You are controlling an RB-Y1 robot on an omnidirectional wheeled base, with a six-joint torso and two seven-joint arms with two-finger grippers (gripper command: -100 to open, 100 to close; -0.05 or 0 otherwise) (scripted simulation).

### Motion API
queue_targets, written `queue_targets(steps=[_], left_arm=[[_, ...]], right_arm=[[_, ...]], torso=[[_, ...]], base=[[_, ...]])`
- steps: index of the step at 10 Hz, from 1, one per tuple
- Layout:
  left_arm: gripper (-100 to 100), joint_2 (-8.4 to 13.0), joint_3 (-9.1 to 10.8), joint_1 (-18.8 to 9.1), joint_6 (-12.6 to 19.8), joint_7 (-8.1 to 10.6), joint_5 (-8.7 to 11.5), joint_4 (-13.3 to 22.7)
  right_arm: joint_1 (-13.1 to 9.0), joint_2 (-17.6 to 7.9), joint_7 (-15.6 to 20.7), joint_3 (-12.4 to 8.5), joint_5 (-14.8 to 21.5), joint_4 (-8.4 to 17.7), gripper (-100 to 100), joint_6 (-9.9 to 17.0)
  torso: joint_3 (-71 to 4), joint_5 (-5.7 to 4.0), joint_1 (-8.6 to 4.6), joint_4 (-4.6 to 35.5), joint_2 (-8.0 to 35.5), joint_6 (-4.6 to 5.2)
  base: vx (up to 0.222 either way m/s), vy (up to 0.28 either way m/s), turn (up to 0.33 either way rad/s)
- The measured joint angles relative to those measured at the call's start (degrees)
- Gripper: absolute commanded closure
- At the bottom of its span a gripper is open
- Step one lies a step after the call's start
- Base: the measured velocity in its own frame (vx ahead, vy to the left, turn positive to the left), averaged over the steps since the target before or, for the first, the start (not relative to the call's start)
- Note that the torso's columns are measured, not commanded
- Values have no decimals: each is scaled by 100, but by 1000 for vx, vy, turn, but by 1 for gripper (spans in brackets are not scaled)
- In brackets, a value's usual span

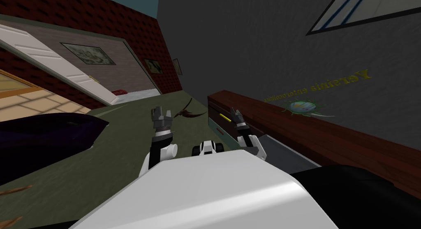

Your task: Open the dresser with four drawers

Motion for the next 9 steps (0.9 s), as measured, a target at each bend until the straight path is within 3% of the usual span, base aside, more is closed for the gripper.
queue_targets(steps=[9], left_arm=[[0, 0, 0, -1, 0, 0, 0, 0]], right_arm=[[-115, -61, 495, -237, 1515, 524, -100, 570]], torso=[[-50, -30, -38, -43, -89, -32]], base=[[84, 77, -26]])
